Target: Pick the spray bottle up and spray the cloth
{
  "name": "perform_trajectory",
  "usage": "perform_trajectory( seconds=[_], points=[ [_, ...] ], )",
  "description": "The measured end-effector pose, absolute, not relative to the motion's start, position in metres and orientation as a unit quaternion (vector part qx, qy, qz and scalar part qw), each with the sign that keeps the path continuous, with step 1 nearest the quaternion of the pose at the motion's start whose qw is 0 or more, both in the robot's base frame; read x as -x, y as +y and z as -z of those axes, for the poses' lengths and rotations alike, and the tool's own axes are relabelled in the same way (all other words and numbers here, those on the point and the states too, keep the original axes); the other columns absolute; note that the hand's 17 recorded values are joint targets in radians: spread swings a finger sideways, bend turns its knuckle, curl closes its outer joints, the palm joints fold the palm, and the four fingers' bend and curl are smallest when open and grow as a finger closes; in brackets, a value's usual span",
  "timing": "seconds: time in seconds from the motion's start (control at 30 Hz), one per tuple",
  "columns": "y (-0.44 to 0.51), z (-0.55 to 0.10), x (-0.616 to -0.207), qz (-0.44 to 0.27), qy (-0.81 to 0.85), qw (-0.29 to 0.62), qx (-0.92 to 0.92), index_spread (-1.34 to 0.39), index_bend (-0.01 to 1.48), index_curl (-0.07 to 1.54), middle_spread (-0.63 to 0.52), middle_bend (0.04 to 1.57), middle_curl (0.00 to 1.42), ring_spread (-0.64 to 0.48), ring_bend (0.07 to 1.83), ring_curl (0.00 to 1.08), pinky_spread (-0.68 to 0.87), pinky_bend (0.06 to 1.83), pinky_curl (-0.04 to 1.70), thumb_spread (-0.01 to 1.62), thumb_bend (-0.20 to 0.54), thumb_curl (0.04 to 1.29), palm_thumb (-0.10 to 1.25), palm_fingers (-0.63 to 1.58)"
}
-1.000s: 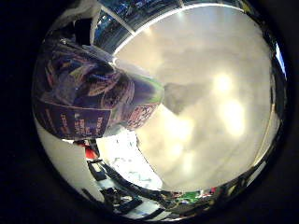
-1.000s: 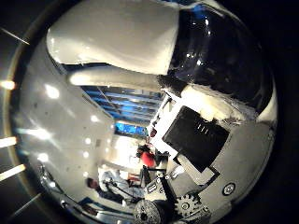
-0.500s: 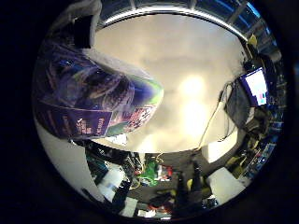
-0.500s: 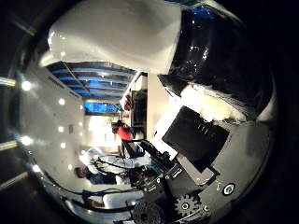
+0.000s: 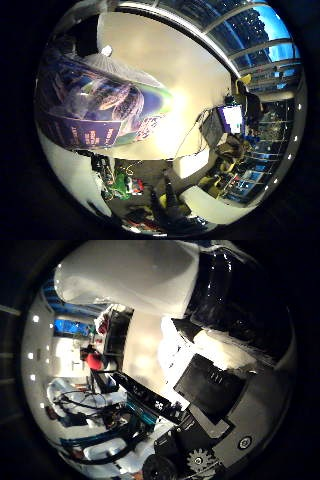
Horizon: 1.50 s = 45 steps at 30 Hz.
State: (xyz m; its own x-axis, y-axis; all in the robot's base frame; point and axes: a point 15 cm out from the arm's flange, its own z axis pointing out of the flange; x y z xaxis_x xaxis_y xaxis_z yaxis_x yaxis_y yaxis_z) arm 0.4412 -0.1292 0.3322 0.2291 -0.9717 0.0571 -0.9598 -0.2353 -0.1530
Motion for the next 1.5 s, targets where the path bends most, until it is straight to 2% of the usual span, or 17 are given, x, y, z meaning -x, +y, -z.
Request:
perform_trajectory(
  seconds=[0.23, 0.5, 0.9, 1.3, 1.5],
  points=[
    [-0.085, -0.297, -0.43, 0.091, 0.587, 0.005, 0.804, -0.2, 1.19, 0.79, -0.09, 1.43, 0.67, -0.22, 1.36, 0.81, -0.15, 0.99, 1.56, 0.88, -0.015, 0.76, 1.07, 1.12],
    [-0.054, -0.23, -0.407, 0.069, 0.571, -0.016, 0.818, -0.2, 1.19, 0.8, -0.09, 1.43, 0.66, -0.21, 1.36, 0.81, -0.15, 0.99, 1.57, 0.87, -0.016, 0.77, 1.06, 1.13],
    [-0.06, -0.268, -0.414, 0.111, 0.565, -0.012, 0.818, -0.2, 1.18, 0.8, -0.09, 1.43, 0.66, -0.21, 1.36, 0.81, -0.15, 0.98, 1.58, 0.85, -0.018, 0.79, 1.05, 1.13],
    [-0.056, -0.241, -0.413, 0.085, 0.577, -0.02, 0.812, -0.2, 1.18, 0.8, -0.09, 1.44, 0.67, -0.22, 1.36, 0.81, -0.15, 0.99, 1.57, 0.81, -0.018, 0.8, 1.04, 1.13],
    [-0.038, -0.263, -0.427, 0.077, 0.596, 0.041, 0.799, -0.2, 1.18, 0.8, -0.09, 1.44, 0.67, -0.22, 1.36, 0.81, -0.15, 0.99, 1.56, 0.8, -0.021, 0.81, 1.03, 1.13]
  ],
)
